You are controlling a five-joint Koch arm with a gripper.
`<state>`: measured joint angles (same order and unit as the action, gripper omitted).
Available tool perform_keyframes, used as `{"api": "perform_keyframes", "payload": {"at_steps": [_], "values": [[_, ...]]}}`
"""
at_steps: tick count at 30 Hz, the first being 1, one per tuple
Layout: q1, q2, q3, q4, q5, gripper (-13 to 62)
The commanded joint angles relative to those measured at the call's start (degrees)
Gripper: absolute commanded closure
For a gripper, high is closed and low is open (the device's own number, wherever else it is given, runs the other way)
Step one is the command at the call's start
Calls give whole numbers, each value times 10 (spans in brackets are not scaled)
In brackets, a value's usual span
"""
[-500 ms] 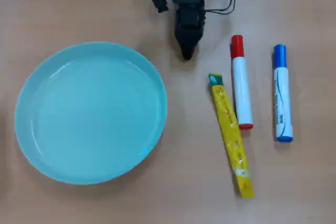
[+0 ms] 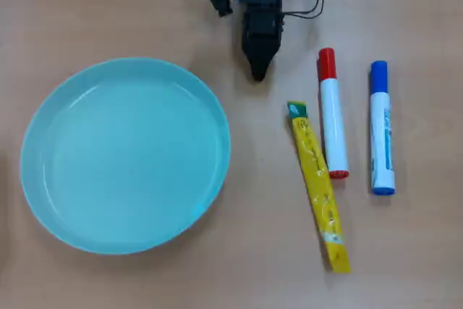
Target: Pick up the blue pen, then put it in the green bowl
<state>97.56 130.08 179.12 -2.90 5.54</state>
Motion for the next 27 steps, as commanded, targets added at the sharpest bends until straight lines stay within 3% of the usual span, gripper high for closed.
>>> {"api": "perform_keyframes", "payload": {"at_steps": [1,8,27], "values": [[0,56,18,55,-1,498],[0,56,-10,96,0,499],[-69,55,-331,492,-26,500]]}}
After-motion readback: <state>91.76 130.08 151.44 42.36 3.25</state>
